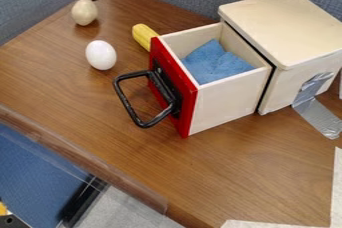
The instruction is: Clóse the drawer
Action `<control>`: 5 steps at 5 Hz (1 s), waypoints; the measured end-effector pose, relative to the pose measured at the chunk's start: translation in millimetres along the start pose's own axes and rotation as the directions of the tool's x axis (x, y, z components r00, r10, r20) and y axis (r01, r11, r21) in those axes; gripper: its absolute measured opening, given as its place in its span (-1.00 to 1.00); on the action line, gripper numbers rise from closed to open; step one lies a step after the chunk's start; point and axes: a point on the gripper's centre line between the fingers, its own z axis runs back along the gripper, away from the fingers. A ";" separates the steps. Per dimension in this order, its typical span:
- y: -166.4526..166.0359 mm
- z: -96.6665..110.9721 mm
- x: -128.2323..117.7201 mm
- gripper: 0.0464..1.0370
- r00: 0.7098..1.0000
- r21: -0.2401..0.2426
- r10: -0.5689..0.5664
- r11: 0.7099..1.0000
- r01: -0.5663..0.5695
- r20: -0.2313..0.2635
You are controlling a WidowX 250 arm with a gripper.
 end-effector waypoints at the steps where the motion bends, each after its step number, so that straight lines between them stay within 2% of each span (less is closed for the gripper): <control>1: -1.9 -8.8 -5.2 0.93 1.000 -0.003 -0.005 1.000 0.005 -0.031; 2: -5.6 -12.1 -29.2 0.93 0.996 -0.026 -0.082 0.996 0.081 -0.041; 3: -8.7 -0.2 -47.7 0.93 0.983 -0.091 -0.186 0.979 0.184 -0.010; 4: -5.4 19.4 -65.6 0.93 0.953 -0.185 -0.302 0.937 0.296 -0.009; 5: -11.8 31.0 -88.7 0.93 0.891 -0.273 -0.451 0.864 0.424 -0.044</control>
